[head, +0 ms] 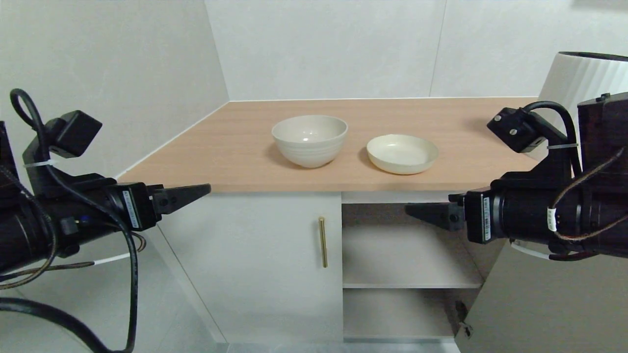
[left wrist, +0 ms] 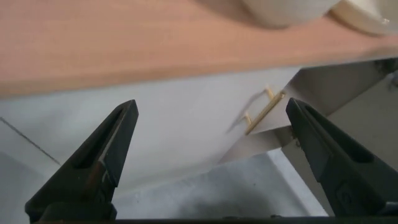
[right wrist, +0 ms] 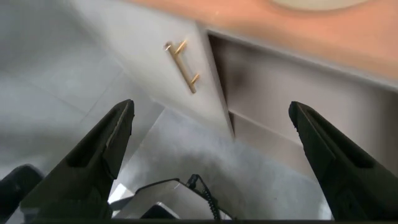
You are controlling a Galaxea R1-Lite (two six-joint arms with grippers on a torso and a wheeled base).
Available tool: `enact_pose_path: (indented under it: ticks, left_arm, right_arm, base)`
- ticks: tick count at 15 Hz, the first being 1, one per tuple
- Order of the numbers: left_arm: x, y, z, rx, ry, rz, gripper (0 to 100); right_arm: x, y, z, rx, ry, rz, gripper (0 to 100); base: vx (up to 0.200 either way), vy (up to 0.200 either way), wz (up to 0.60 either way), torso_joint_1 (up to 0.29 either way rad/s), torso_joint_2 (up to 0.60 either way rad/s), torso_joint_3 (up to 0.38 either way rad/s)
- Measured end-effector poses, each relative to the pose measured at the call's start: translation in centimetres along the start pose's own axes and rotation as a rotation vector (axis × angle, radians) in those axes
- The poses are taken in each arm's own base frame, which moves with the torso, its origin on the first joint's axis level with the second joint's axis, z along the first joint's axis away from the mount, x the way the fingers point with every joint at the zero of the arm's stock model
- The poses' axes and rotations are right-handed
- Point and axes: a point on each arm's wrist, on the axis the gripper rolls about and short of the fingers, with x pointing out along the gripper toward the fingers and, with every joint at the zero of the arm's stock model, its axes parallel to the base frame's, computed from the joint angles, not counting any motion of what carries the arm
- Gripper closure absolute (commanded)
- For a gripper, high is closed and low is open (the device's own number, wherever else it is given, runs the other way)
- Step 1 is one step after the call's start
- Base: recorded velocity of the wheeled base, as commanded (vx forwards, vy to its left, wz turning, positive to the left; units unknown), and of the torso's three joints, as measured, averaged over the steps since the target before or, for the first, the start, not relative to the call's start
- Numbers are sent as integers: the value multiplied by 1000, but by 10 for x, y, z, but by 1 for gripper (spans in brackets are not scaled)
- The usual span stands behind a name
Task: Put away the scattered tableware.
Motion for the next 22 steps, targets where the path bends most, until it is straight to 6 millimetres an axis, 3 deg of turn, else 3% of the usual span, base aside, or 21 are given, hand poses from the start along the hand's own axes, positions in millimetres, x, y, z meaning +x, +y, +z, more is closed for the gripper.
enact_pose_path:
  ticks: [6, 9, 12, 16, 22]
  left_arm:
    - [16, -3, -3, 0, 40, -22, 0]
    - [31, -1, 0, -2, 55, -22, 0]
    - [59, -2, 17, 0, 65, -34, 0]
    - [83, -16, 14, -47, 250, -27, 0]
    - [119, -45, 23, -178, 203, 102, 0]
  right_arm:
    - [8, -7, -1, 9, 8, -23, 0]
    - [17, -12, 0, 15, -4, -41, 0]
    - [32, -25, 2, -19, -47, -74, 0]
    - [55, -37, 4, -21, -62, -162, 0]
    - [74, -41, 11, 46, -57, -259, 0]
  base:
    - [0, 0, 0, 187, -465, -297]
    - [0, 0, 0, 203, -479, -286]
    - [0, 0, 0, 116, -256, -149]
    - [0, 0, 0, 10, -18, -12]
    - [0, 0, 0, 0, 0, 0]
